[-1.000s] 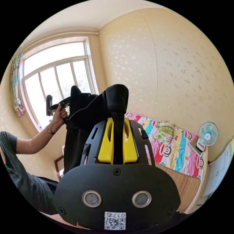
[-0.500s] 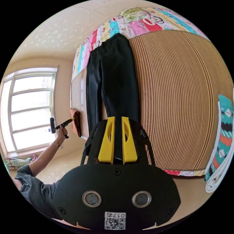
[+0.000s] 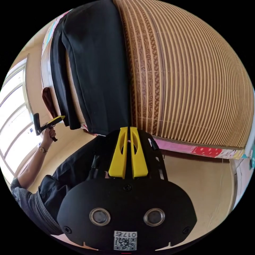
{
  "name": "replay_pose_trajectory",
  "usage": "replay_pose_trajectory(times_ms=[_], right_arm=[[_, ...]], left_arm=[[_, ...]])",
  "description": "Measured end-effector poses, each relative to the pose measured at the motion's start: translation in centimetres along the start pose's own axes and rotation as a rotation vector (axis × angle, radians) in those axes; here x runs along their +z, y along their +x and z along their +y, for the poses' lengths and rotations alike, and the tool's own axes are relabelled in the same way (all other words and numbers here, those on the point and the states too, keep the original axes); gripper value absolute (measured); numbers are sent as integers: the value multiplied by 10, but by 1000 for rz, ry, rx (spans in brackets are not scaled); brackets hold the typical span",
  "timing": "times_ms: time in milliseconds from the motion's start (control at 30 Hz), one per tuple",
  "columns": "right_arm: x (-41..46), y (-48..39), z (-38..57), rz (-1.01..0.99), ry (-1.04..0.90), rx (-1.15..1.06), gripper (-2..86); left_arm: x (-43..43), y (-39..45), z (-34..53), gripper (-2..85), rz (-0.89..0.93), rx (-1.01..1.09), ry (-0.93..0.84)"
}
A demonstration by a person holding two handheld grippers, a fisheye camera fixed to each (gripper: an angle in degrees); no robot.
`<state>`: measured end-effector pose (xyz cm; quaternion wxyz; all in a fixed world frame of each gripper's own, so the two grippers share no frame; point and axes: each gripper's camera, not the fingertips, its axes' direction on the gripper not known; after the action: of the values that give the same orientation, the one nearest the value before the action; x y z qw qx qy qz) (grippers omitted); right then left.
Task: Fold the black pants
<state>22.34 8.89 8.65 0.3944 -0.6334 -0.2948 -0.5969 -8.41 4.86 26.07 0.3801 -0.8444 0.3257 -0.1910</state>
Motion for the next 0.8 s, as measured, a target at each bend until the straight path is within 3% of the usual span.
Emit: replay_pose_trajectory(times_ms=[67, 133, 200, 333, 400, 467, 567, 800], right_arm=[[-18, 2, 12, -17, 19, 1, 23], [-40, 8, 31, -45, 46, 27, 19], [-50, 13, 48, -33, 44, 52, 17], [-89, 17, 93, -28, 110, 80, 16], [-120, 9, 117, -100, 207, 43, 16], [-150, -7, 138, -152, 269, -23, 16], [-188, -49, 156, -144, 277, -205, 17], [-219, -135, 154, -14, 169, -572, 15]], left_arm=[[-14, -14, 11, 16, 146, -58, 51], [-21, -20, 24, 15, 175, -87, 97], [-21, -25, 35, 18, 127, -121, 102], [-19, -51, 51, 52, -6, -437, -11], [-45, -56, 65, 68, -120, -607, 96], [-79, -42, 63, 69, 37, -506, 269], [-106, 0, 36, 84, 288, -263, 314], [-127, 154, -10, 132, 231, 173, 235]])
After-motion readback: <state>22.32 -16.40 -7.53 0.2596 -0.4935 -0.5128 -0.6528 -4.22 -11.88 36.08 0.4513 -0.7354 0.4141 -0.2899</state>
